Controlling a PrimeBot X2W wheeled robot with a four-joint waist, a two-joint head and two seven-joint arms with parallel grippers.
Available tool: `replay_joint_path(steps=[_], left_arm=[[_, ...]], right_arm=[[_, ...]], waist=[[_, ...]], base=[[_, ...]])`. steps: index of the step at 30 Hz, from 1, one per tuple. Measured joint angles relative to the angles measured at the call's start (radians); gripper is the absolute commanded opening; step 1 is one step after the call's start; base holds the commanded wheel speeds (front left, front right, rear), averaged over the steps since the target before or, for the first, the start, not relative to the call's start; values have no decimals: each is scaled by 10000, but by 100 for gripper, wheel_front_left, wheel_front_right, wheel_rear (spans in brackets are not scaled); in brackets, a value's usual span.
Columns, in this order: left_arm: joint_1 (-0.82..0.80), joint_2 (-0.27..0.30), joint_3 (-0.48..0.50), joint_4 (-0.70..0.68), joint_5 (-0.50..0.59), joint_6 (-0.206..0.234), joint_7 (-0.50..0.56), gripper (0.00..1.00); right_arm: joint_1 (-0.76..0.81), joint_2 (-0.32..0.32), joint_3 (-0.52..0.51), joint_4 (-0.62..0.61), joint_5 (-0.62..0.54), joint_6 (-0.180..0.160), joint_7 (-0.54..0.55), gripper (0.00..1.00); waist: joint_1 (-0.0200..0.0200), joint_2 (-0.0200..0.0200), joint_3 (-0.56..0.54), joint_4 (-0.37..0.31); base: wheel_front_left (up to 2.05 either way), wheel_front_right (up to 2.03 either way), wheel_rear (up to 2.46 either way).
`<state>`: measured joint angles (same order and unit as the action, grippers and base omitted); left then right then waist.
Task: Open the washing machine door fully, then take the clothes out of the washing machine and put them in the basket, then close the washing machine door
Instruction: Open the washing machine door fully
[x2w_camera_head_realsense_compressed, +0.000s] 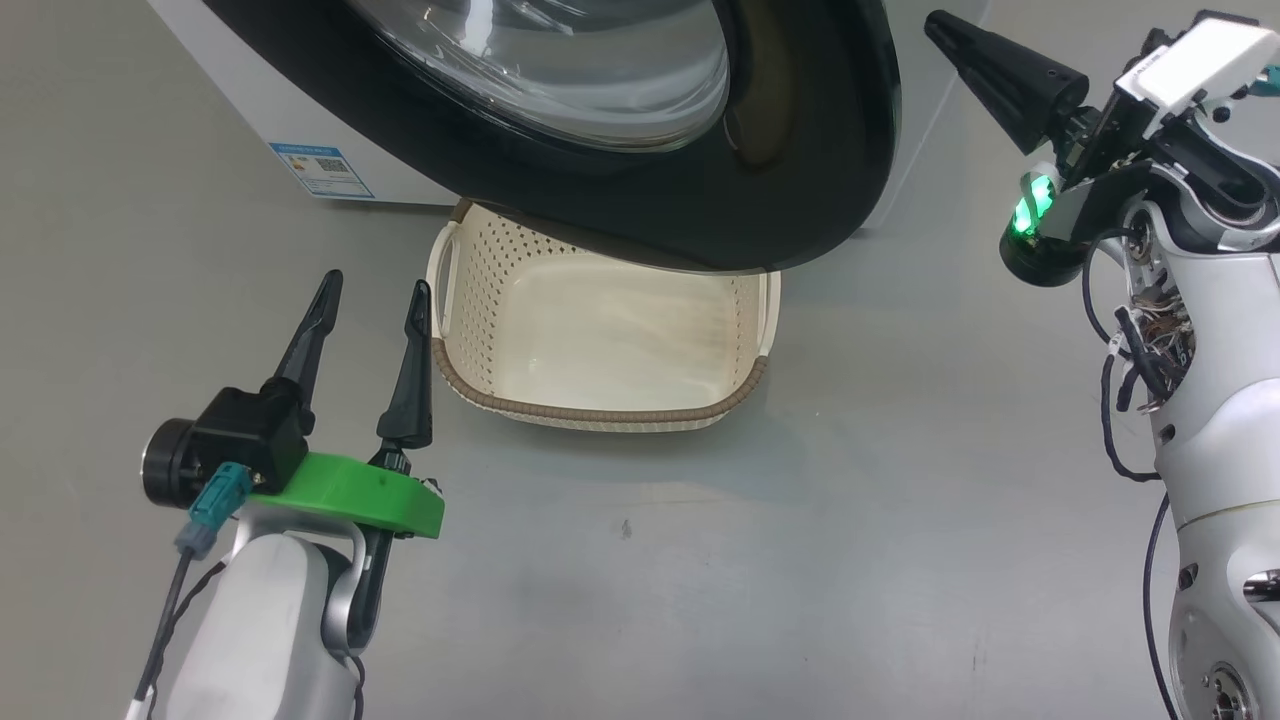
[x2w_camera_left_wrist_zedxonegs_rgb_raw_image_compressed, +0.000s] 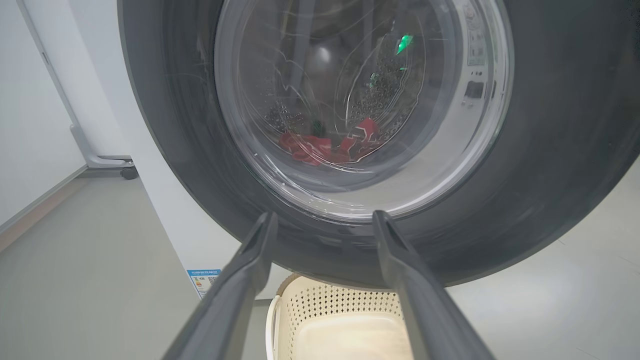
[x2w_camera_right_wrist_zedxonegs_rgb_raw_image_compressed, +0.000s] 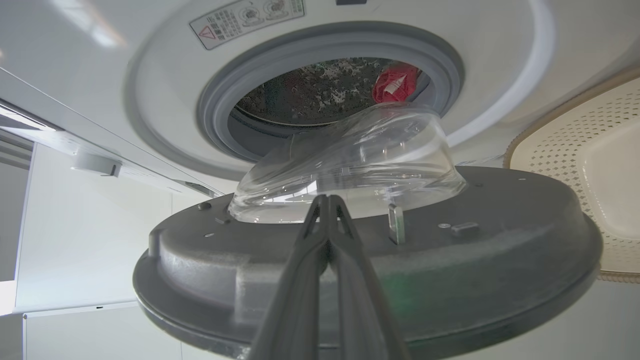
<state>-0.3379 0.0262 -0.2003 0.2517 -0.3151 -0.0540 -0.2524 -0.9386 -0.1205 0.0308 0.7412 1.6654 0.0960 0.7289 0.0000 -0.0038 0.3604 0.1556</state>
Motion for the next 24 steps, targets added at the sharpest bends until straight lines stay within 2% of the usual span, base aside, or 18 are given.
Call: replay_joint_path(steps=[5,11,12,13,14,19,24], left_arm=[[23,2,21,19,0,2,0,100],[236,8,174,36,52,2,2,100],[249,8,180,38,88,2,2,100],[254,8,192,44,105,2,2,100],[257,6,205,48,105,2,2,100],[368,8,299,98,196,2,2,100],[528,10,378,123,261,2,2,100]], right_arm=[[408,10,-510,-376,343,173,-401,0],[899,0,-727,-940,299,207,-899,0],[1021,-17,-740,-1037,228,244,-1028,30],[1151,-42,-740,-1135,105,259,-1143,95],[1296,-63,-734,-1229,-48,259,-1262,100],[2122,-136,-754,-2324,-1022,257,-2431,100],[3042,-376,-428,-3097,-2462,257,-3609,100]], waist=[[0,0,-156,-43],[0,0,-296,-230],[0,0,-321,-266],[0,0,-348,-300],[0,0,-377,-333],[0,0,-549,-504],[0,0,-693,-631]], base=[[0,0,0],[0,0,0],[0,0,0],[0,0,0],[0,0,0],[0,0,0],[0,0,0]])
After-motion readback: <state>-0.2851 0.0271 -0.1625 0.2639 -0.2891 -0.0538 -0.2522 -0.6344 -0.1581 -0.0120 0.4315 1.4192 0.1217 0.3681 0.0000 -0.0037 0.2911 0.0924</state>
